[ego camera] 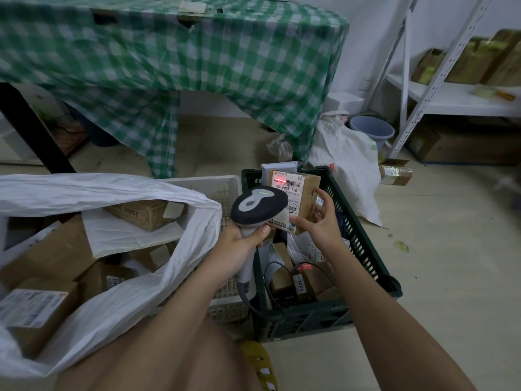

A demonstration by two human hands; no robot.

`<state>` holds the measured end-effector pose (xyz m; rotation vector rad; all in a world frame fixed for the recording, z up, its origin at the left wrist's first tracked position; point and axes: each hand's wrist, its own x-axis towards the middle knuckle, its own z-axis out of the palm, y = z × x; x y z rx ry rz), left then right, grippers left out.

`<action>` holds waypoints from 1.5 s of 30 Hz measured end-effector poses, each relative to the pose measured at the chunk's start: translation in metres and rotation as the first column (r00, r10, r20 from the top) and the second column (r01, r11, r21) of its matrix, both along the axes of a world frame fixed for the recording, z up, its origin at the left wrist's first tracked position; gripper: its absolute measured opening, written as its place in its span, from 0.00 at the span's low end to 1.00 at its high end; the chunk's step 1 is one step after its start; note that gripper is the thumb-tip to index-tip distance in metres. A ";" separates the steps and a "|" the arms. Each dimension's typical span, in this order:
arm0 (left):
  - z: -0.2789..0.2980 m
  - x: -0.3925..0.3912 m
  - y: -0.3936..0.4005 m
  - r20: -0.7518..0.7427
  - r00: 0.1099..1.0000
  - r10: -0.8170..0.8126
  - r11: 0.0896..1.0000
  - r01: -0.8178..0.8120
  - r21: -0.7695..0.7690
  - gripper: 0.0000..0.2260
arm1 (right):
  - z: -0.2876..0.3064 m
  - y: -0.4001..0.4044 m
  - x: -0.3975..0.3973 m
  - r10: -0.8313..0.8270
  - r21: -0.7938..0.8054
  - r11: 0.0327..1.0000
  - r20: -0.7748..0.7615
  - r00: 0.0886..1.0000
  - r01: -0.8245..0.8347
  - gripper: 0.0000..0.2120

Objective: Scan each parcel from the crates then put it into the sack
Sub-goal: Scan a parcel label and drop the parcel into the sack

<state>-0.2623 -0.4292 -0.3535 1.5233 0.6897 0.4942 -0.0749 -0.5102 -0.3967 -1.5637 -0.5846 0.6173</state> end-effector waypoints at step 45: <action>0.052 -0.205 0.067 0.346 0.697 0.627 0.767 -0.629 -0.123 0.05 | 0.075 0.124 -0.183 0.629 -0.441 0.773 0.626 0.461 -0.456 0.51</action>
